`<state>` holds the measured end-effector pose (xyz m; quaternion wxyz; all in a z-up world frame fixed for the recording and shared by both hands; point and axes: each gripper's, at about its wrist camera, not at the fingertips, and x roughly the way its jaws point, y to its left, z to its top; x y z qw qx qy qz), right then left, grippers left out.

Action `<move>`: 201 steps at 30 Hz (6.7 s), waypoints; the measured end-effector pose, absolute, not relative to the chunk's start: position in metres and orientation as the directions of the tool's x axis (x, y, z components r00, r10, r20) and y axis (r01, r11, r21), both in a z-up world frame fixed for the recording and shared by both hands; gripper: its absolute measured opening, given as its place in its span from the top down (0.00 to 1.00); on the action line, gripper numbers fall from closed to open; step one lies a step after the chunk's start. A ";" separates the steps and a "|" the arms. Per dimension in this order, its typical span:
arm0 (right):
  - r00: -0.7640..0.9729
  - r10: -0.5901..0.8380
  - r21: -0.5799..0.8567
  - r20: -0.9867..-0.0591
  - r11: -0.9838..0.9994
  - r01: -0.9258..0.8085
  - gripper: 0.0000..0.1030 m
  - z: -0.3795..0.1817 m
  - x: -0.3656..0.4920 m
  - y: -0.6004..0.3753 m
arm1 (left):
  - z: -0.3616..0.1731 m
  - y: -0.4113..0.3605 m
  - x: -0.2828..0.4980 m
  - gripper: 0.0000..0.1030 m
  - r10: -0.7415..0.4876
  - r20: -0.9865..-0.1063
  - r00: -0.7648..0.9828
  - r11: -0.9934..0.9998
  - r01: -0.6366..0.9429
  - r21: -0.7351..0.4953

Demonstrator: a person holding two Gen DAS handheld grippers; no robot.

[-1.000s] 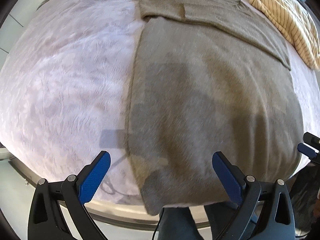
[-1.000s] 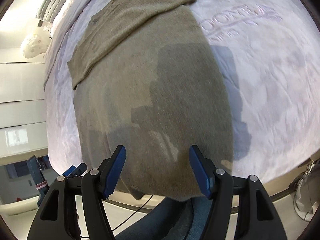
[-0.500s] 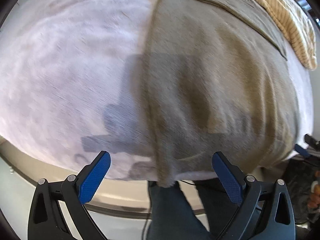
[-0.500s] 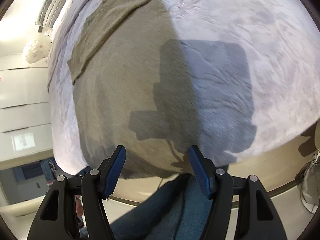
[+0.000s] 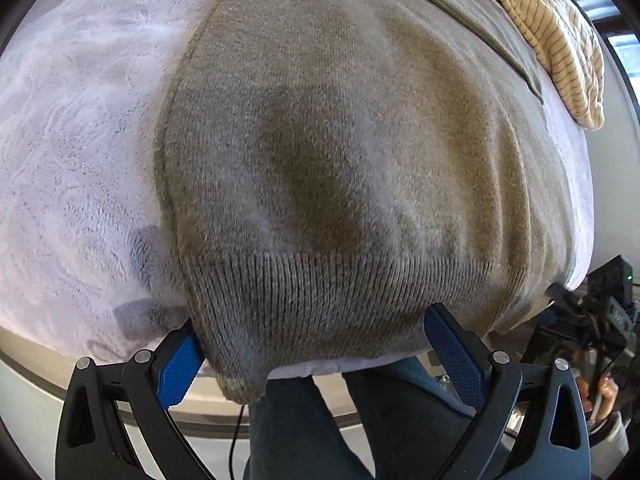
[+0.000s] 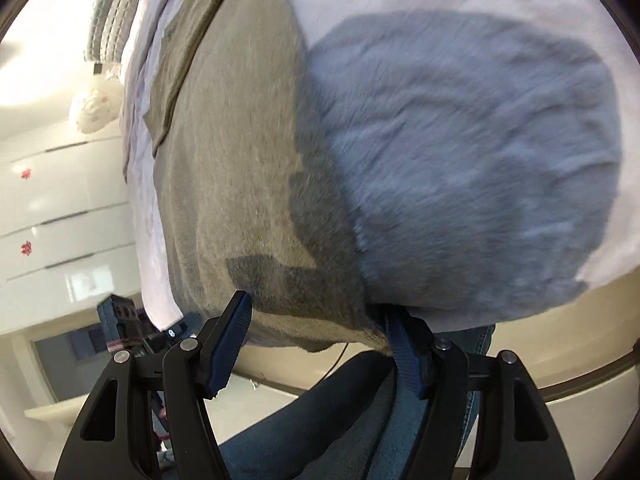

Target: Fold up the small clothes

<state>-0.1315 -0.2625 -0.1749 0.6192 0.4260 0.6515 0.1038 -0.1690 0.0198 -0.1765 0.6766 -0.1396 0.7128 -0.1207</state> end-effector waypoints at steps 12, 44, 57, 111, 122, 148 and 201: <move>0.236 0.759 0.777 -0.607 0.504 0.378 0.86 -0.129 -0.131 -0.258 | -0.142 0.050 -0.159 0.85 -0.557 -0.829 0.042 0.826 -0.069 -0.559; 0.426 0.764 0.873 -0.484 0.384 0.301 0.92 -0.098 0.240 -0.334 | -0.082 0.035 0.177 0.85 -0.513 -0.757 0.405 0.789 -0.125 -0.602; 0.455 0.618 0.763 -0.642 0.450 0.464 0.39 -0.141 0.271 -0.353 | -0.122 0.039 0.235 0.26 -0.304 -0.866 0.397 0.917 -0.125 -0.379; 0.223 0.407 0.462 -0.886 0.737 0.493 0.92 -0.125 0.108 -0.318 | -0.180 0.043 0.103 0.85 -0.371 -0.919 0.135 0.923 -0.049 -0.381; 0.137 0.400 0.410 -0.907 0.754 0.513 0.91 -0.148 0.082 -0.348 | -0.204 0.052 0.080 0.85 -0.344 -0.932 0.111 0.935 -0.056 -0.351; 0.152 0.176 0.218 -0.973 0.916 0.338 0.92 -0.137 0.177 -0.312 | -0.201 0.028 0.176 0.85 -0.184 -0.960 0.209 0.978 -0.055 -0.199; 0.073 0.166 0.181 -0.983 0.906 0.383 0.89 -0.117 0.086 -0.242 | -0.184 0.058 0.080 0.85 -0.216 -0.967 0.131 0.974 0.092 -0.205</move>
